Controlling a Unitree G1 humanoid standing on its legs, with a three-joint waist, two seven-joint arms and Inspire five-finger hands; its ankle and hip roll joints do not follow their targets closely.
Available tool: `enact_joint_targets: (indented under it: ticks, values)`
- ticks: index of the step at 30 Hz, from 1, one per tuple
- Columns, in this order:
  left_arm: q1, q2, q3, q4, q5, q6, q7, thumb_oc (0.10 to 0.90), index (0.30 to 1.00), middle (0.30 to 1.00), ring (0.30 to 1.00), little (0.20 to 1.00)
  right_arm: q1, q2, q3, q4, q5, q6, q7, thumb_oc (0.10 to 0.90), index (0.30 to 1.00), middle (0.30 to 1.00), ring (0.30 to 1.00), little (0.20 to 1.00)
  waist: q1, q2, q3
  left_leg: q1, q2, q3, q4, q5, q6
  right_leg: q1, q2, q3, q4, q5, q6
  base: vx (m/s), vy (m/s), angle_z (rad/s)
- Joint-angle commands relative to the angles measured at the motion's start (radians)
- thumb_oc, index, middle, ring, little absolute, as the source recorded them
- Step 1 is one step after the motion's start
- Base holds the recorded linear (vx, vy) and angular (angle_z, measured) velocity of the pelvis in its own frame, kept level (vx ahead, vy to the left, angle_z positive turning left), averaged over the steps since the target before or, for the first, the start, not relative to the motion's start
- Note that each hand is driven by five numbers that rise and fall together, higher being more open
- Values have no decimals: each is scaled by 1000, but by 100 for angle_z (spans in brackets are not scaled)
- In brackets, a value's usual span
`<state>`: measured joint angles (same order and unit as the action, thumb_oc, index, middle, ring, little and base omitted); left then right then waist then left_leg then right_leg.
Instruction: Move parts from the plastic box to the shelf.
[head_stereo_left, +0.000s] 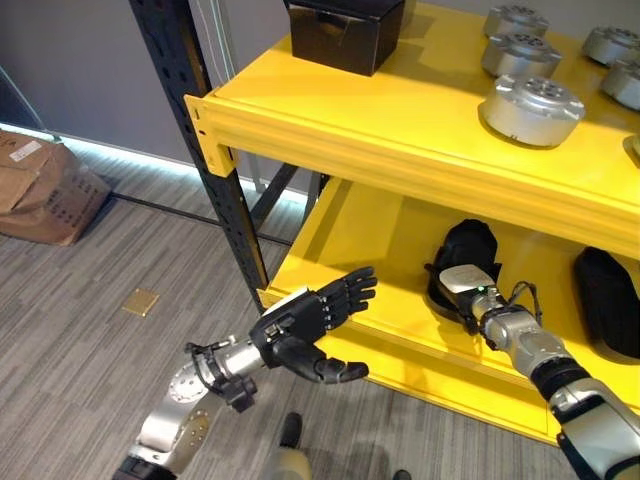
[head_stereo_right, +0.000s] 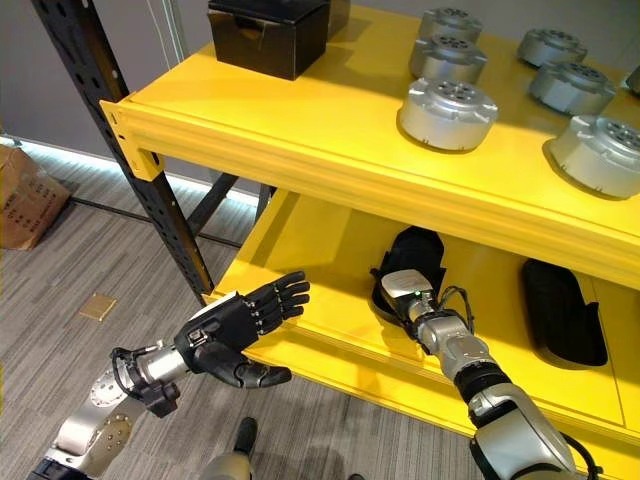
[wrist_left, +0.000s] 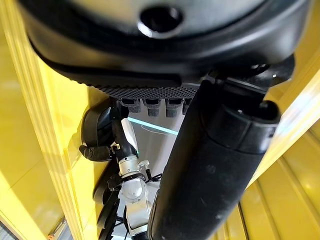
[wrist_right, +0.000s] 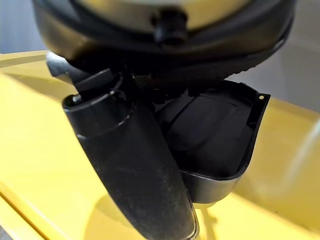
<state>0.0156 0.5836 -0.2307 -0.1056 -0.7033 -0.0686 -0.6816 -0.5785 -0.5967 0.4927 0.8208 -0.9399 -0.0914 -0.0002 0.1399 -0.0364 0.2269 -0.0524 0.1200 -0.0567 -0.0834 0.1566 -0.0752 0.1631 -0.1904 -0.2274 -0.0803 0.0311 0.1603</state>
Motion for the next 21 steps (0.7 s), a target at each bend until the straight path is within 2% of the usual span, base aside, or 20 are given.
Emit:
enact_joint_targets:
  ticks: [1,10,21]
  values:
    - [-106,-17,60,-111,-93,-81,-12,900,1000,1000,1000,1000,89,-139,45,114,-41,96,13,900,1000,1000,1000,1000,-19,29,30,40,54,70,38,-98,5,-57,-19,53,119,-65,-26,0,0,0]
    - [-102,-12,55,-110,-102,-87,-15,900,1000,1000,1000,1000,89,-142,48,118,-59,96,-30,900,1000,1000,1000,1000,-18,31,25,41,55,71,37,-99,5,-57,-20,52,119,-66,-25,0,0,0]
    - [-98,-13,57,-113,-103,-85,-16,900,1000,1000,1000,1000,92,-144,45,96,-63,102,-35,900,1000,1000,1000,1000,-21,29,22,42,55,74,38,-101,5,-56,-20,55,119,-67,-25,0,0,0]
